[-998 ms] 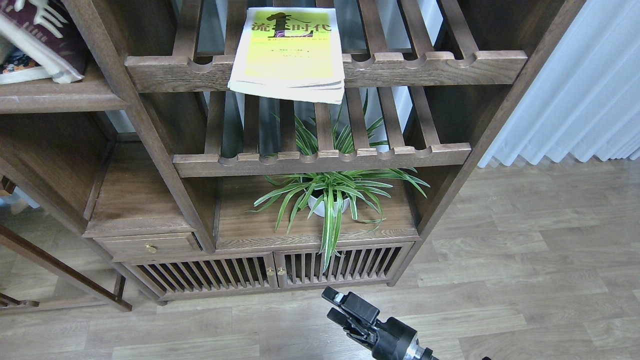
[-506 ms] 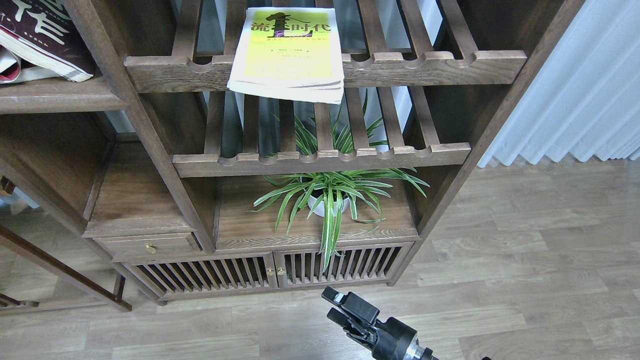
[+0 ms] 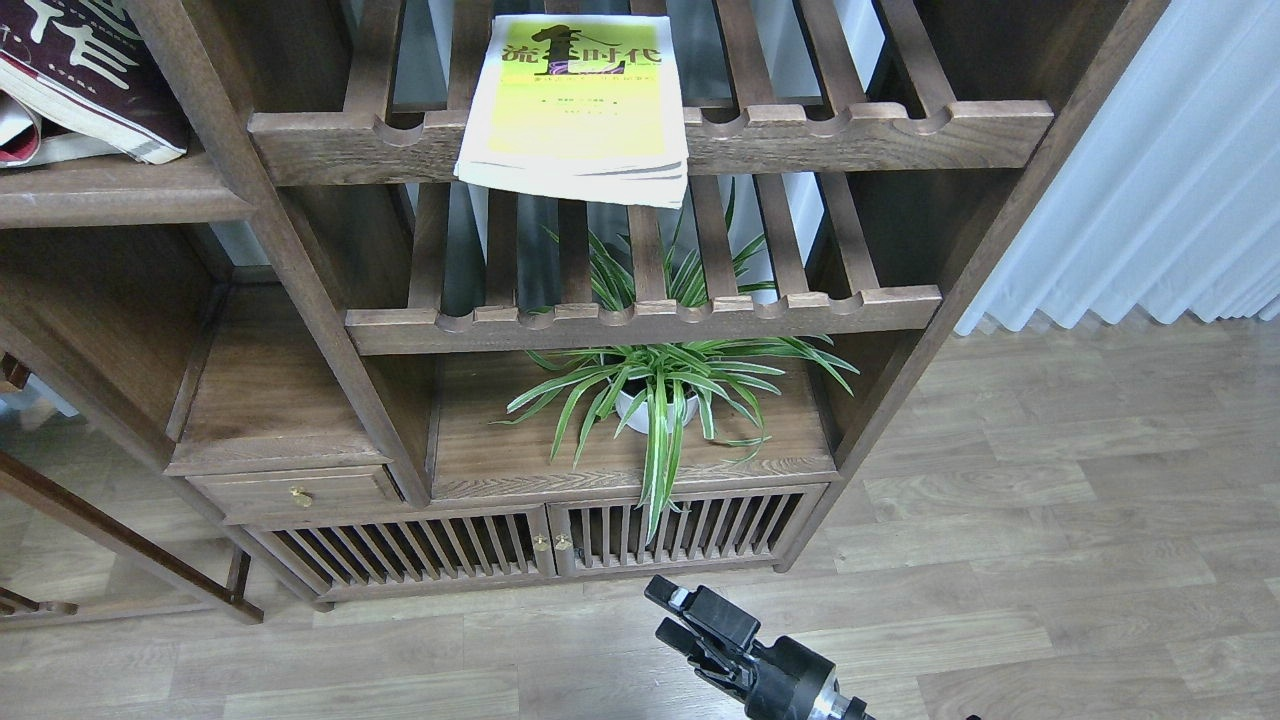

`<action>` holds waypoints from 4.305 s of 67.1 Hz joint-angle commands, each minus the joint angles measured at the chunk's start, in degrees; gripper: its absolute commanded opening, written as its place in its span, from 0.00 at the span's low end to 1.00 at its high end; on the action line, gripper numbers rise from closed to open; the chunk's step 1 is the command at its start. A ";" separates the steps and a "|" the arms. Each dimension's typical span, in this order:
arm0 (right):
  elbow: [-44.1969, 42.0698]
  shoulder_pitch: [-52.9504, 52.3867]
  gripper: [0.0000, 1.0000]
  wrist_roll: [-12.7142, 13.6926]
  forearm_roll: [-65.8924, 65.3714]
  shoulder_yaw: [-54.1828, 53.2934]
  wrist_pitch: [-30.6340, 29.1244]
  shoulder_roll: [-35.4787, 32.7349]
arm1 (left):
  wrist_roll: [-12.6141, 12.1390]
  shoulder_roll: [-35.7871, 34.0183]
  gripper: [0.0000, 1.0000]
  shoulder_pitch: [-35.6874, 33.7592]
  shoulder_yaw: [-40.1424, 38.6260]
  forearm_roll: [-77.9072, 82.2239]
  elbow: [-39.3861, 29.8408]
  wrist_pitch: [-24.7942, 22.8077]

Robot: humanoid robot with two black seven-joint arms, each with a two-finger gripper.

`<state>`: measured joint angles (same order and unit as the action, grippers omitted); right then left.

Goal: Organize books on shelf
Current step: 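Place the maroon book on the side shelf and withdraw left gripper, then reach the right gripper up toward the yellow-green book on the top shelf, then grasp the yellow-green book with the right gripper and pull it down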

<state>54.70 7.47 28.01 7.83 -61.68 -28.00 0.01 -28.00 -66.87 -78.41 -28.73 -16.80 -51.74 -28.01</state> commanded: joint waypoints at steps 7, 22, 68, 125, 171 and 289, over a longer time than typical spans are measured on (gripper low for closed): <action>-0.04 0.00 1.00 -0.01 0.00 0.86 0.00 -0.01 | 0.00 -6.78 0.99 0.27 8.06 0.01 -5.82 0.01; 0.14 0.00 1.00 -0.01 0.00 0.86 0.00 -0.01 | 0.00 -12.67 0.99 0.54 14.57 0.10 -14.61 0.01; 14.02 -0.70 1.00 -0.01 0.61 -2.04 0.00 -0.01 | 25.89 -12.06 0.99 11.34 46.57 -2.01 -27.45 0.01; 29.67 -17.92 0.99 -0.01 -3.96 -7.76 19.11 -0.01 | 25.02 31.35 0.99 56.17 10.89 -15.99 -11.45 0.01; 31.08 -32.17 0.95 -2.78 -4.05 -9.43 32.30 -0.01 | 24.75 33.38 0.99 60.13 10.53 -15.11 -10.57 0.01; 34.59 -23.21 0.00 -0.01 -2.73 -16.19 18.43 -0.01 | 25.19 32.85 0.99 64.34 8.60 -15.37 -10.48 0.01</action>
<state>86.67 -21.79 27.97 3.78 -77.55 -4.34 -0.01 -3.07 -34.08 -14.96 -19.37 -32.02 -61.48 -27.98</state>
